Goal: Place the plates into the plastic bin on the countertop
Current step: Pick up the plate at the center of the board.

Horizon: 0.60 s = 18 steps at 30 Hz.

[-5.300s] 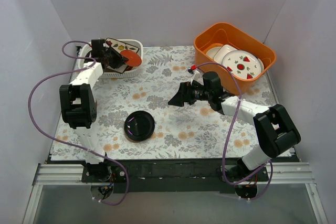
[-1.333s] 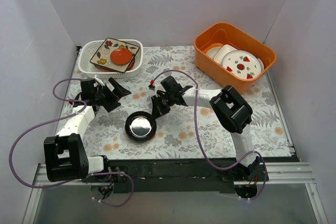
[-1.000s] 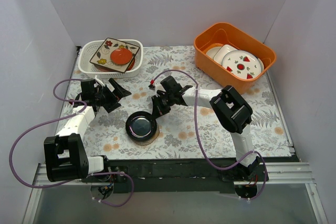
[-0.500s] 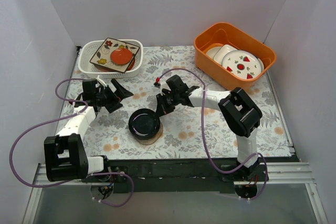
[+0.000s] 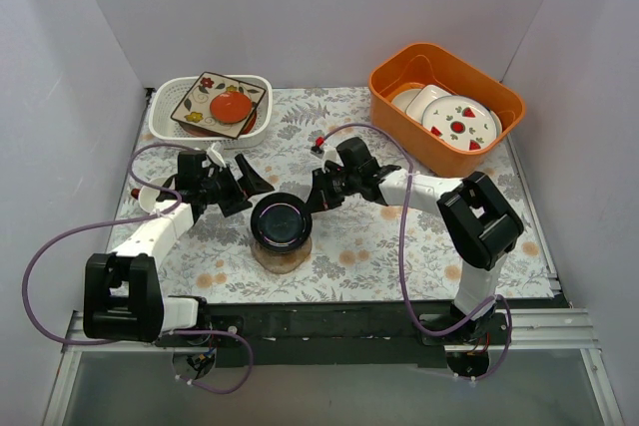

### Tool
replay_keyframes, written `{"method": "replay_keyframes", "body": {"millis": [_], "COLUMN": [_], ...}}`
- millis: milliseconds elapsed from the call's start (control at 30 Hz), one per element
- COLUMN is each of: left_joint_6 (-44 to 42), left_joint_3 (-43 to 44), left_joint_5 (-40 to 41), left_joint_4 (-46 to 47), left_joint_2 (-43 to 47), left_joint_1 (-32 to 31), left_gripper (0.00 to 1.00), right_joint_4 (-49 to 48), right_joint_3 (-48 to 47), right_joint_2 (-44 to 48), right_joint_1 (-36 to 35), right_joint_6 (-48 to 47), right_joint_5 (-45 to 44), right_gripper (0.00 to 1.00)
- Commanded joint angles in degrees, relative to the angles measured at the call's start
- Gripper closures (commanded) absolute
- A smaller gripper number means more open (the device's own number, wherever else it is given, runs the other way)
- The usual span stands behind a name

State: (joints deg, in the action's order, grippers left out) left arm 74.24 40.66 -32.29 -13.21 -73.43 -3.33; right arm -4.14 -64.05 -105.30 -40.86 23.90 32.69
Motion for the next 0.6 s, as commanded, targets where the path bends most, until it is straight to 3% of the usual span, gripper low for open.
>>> {"method": "replay_keyframes", "body": {"millis": [0,200,567], "left_joint_6": [-1.6,-2.2,-2.7], "left_joint_3": [1.2,1.7,1.6], "left_joint_5": [-1.6,-2.8,-5.3], "left_joint_4": [1.2,1.3,2.0], "left_joint_2": [-0.2,-1.3,-4.9], "left_joint_1": [-2.2,-4.1,-7.7], "left_gripper": [0.03,0.05,0.19], "right_joint_4": [-5.2,-7.3,-13.4], "right_joint_3": [1.6,3.8,9.4], "right_joint_2": [3.0,4.1,6.6], "right_joint_1": [1.3,3.2,6.9], "right_joint_6": [1.9,3.1,6.4], "right_joint_5": [2.5,3.3,4.9], "right_gripper": [0.99,0.99,0.99]}}
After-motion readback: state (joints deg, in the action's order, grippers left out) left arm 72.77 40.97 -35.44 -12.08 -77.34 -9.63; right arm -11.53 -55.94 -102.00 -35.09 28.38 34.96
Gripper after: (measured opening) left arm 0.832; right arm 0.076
